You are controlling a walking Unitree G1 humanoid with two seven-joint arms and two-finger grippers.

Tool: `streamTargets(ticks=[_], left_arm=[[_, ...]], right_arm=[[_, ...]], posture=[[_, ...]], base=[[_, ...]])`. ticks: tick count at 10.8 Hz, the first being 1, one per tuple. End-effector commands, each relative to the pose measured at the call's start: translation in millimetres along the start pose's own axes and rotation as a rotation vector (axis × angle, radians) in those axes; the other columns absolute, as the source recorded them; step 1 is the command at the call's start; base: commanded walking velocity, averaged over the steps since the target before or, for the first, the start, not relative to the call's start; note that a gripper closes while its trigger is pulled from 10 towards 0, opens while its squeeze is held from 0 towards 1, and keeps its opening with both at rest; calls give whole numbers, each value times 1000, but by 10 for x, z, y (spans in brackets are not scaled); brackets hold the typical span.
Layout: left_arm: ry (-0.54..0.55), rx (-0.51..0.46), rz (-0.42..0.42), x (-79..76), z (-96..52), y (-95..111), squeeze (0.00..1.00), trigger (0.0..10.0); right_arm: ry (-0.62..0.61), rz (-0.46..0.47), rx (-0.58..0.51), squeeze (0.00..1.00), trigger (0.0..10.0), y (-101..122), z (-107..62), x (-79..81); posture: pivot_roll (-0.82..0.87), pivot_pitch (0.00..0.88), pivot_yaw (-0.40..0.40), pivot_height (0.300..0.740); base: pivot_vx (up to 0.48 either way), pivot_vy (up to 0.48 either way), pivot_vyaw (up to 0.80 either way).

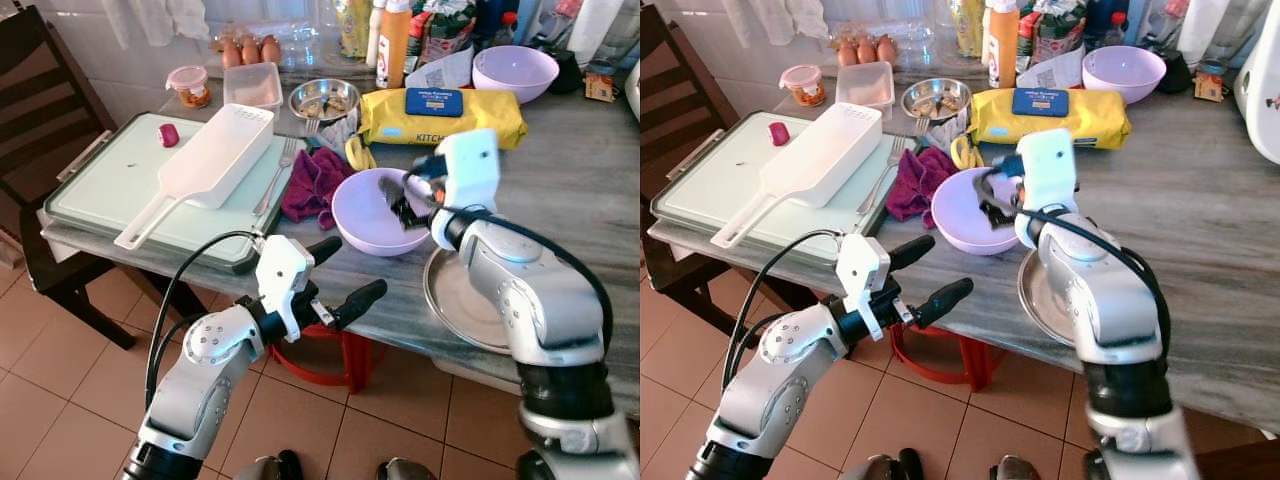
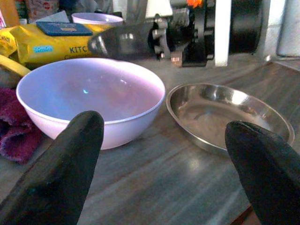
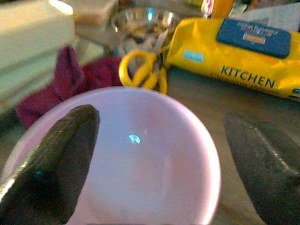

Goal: Setting the table

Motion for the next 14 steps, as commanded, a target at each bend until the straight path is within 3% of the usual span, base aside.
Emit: streamTargets(ticks=[1,4,6,11,14], left_arm=[[0,10,14,-7,1,-4,0,10000],[4,17,14,-5,-8,-17,0,10000],[7,19,12,-11,-11,-22,0,10000],[8,27,4,-15,-7,-43,0,10000],[-3,23,9,-24,-9,-30,0,10000]], right_arm=[[45,-87,10,24,10000,16,49,28],[99,-212,52,0,10000,52,189,-121],[212,-302,74,0,10000,18,253,-68],[370,-331,115,0,10000,-63,238,50],[417,-323,132,0,10000,-60,194,23]], posture=[[-203,151,73,740],[-202,154,68,740],[-197,159,64,740],[-197,162,62,740],[-197,161,63,740]], base=[[0,0,0],[0,0,0],[0,0,0],[0,0,0],[0,0,0]])
Point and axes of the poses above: a point about 5 cm out from each wrist's last joint towards the gripper, its own z axis pointing out of the wrist towards the gripper, its own y axis along the axis of the wrist's last joint, x = y × z, the point moved 5 cm from there along z, pointing out of the wrist towards the gripper, and after that the axes turned 2 degrees about z, right-handed, at the moved point
